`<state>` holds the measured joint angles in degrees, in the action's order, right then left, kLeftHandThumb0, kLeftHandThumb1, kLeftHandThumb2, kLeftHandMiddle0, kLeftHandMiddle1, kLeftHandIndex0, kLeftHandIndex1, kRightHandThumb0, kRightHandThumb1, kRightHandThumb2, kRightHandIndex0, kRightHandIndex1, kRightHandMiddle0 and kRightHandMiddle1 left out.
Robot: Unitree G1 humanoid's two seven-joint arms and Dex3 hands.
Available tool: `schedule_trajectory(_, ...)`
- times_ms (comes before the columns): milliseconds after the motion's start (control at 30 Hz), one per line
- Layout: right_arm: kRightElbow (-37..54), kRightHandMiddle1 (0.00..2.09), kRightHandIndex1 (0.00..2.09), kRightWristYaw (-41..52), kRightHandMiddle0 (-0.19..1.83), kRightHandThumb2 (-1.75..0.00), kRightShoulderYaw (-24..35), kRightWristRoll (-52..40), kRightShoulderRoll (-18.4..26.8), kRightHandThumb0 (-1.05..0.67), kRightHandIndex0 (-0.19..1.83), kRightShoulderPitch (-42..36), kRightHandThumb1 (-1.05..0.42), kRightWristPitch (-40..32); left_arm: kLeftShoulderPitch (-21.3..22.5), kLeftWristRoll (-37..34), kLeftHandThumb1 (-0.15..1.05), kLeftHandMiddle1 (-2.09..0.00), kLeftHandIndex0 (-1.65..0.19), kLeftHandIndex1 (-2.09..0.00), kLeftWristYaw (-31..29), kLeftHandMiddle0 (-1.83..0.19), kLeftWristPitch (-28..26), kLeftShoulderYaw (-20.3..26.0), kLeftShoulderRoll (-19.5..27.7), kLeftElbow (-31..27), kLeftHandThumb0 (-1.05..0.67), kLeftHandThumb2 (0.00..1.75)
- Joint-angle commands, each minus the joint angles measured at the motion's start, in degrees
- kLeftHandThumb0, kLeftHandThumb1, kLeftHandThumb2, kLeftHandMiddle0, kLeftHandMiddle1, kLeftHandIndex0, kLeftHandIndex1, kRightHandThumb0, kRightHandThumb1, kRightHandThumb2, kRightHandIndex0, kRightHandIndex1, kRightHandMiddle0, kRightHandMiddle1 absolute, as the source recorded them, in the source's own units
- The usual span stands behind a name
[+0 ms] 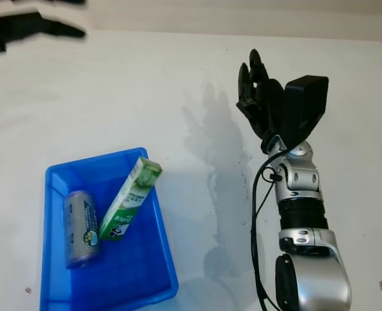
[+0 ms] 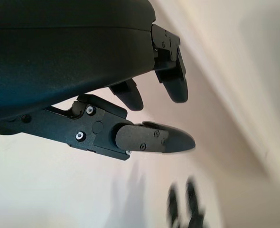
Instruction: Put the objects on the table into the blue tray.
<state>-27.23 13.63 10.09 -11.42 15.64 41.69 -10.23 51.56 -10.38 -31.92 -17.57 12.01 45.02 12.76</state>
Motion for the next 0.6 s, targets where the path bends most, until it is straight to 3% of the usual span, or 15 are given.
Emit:
schedule_trajectory(0, 0.4, 0.00, 0.00, 0.0, -0.19, -0.74, 0.3, 0.0, 0.4, -0.60, -0.19, 0.3, -1.05, 0.0, -0.5, 1.4, 1.05, -0.30, 0.03, -0.69, 3.6, -0.30, 2.1, 1.4, -1.3, 4.2, -0.52, 0.51)
schedule_trajectory(67, 0.2, 0.00, 0.00, -0.1, -0.19, -0.74, 0.4, -0.1, 0.2, -0.61, -0.19, 0.4, -1.05, 0.0, -0.8, 1.0, 1.05, -0.10, -0.02, -0.38, 6.1, -0.25, 3.2, 2.7, -2.5, 9.4, -0.61, 0.52)
schedule_trajectory(200, -0.3, 0.00, 0.00, 0.1, -0.19, -0.75, 0.3, -0.1, -0.1, -0.61, -0.19, 0.5, -1.05, 1.0, -3.4, -2.0, 1.05, -0.01, 0.14, -0.08, 9.3, 0.09, 4.1, 6.1, -6.6, 16.2, -0.67, 0.56)
schedule_trajectory(400, -0.4, 0.00, 0.00, 0.2, -0.19, -0.76, 0.6, -0.6, -0.3, -0.63, -0.19, 0.6, -1.05, 1.4, -10.6, -1.6, 1.05, 0.00, 0.19, 0.00, 10.6, 0.19, 10.7, 5.4, -11.8, 17.9, -0.77, 0.63)
schedule_trajectory(567, -0.7, 0.00, 0.00, -0.1, -0.19, -0.76, 0.8, -0.9, -1.0, -0.66, -0.19, 0.5, -1.05, 2.6, -16.1, -2.7, 1.05, 0.00, 0.19, 0.00, 12.6, 0.19, 11.3, 5.4, -16.4, 12.9, -0.75, 0.65)
